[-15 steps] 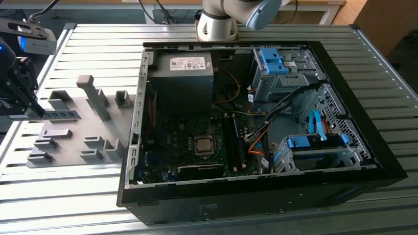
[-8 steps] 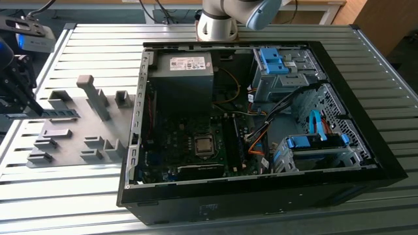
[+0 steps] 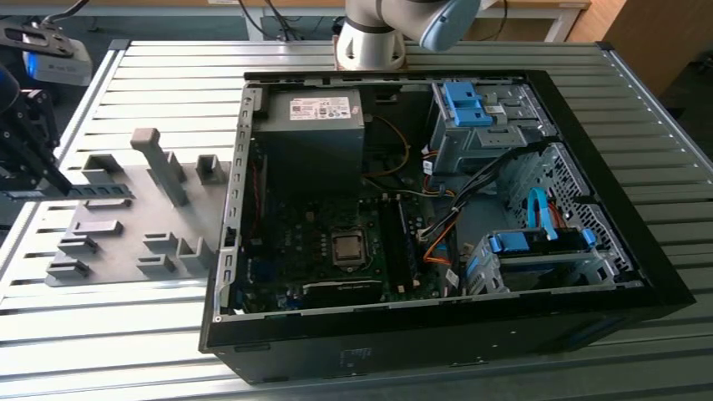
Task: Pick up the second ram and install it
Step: 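Pick up the second ram and move it above second insertion slot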
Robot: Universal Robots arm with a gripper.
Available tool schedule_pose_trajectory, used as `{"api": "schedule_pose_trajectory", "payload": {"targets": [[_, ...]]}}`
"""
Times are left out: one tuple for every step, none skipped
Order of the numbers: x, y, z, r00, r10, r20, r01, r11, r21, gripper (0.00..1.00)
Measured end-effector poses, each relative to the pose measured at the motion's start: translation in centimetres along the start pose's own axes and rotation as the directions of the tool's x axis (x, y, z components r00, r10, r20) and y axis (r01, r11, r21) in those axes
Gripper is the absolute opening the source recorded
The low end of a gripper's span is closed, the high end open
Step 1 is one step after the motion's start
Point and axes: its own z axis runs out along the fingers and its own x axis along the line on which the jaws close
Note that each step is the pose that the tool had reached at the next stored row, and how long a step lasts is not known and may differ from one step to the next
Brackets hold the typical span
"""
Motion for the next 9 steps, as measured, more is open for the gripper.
{"api": "schedule_pose_trajectory", "payload": {"targets": [[0.00,0.00,-0.04,1.0000,0.000,0.0000,0.000,1.0000,0.0001,0.14],[0.00,0.00,-0.09,1.0000,0.000,-0.0001,0.000,1.0000,0.0001,0.14],[0.00,0.00,-0.12,1.0000,0.000,-0.0001,0.000,1.0000,0.0001,0.14],[0.00,0.00,-0.15,1.0000,0.000,-0.0001,0.000,1.0000,0.0001,0.14],[0.00,0.00,-0.18,1.0000,0.000,-0.0002,0.000,1.0000,0.0000,0.14],[0.00,0.00,-0.22,1.0000,0.000,-0.0002,0.000,1.0000,0.0000,0.14],[0.00,0.00,-0.26,1.0000,0.000,-0.0002,0.000,1.0000,-0.0001,0.14],[0.00,0.00,-0.31,1.0000,0.000,-0.0003,0.000,1.0000,-0.0001,0.14],[0.00,0.00,-0.37,1.0000,0.000,-0.0003,0.000,1.0000,-0.0001,0.14]]}}
